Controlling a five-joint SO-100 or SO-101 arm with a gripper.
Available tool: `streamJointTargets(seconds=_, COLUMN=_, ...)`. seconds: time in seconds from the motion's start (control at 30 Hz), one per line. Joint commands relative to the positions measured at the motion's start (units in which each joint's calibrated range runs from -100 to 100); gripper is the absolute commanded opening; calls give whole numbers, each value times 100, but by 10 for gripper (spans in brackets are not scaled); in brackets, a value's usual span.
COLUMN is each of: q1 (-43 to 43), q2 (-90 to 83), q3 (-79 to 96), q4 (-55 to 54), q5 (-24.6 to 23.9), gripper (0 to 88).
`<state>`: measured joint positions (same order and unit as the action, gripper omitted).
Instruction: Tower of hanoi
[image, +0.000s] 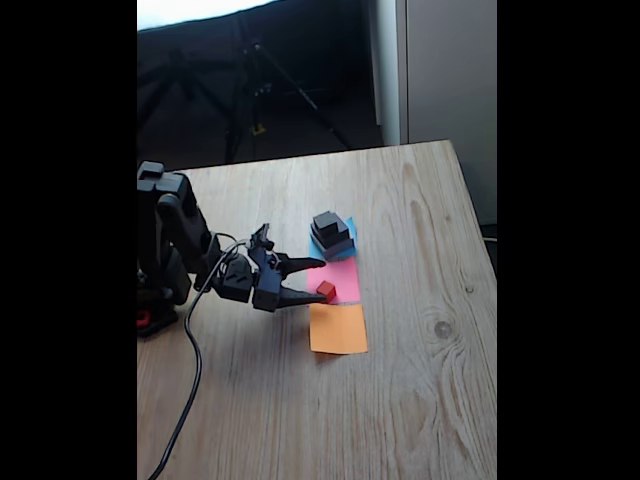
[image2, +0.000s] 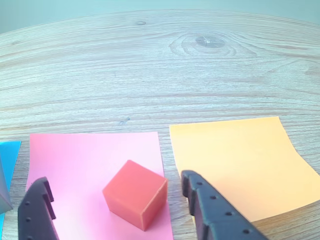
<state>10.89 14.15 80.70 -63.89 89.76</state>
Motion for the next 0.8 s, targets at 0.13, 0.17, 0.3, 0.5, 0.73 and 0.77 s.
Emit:
streamJointTargets(seconds=0.13, q1=77, q2=720, q3=-379, q4=-948, q5=222, gripper=296)
streamJointTargets(seconds=0.17, q1=77, q2=841, q3=-416, q4=-1086, q5=272, gripper=294)
streamJointTargets(seconds=0.3, q1=93, q2=1287, q3=-589, q4=-1555, q5=439, gripper=290)
streamJointTargets(seconds=0.5, q1=135, q2=1673, q3=-725, q4=-1903, q5=573, gripper=289)
streamJointTargets(seconds=0.73, q1=143, q2=2007, q3=-861, q4=-2130, q5=623, gripper=288)
streamJointTargets(seconds=0.77, q1=143, q2=2060, q3=-861, q4=-2186, q5=623, gripper=287)
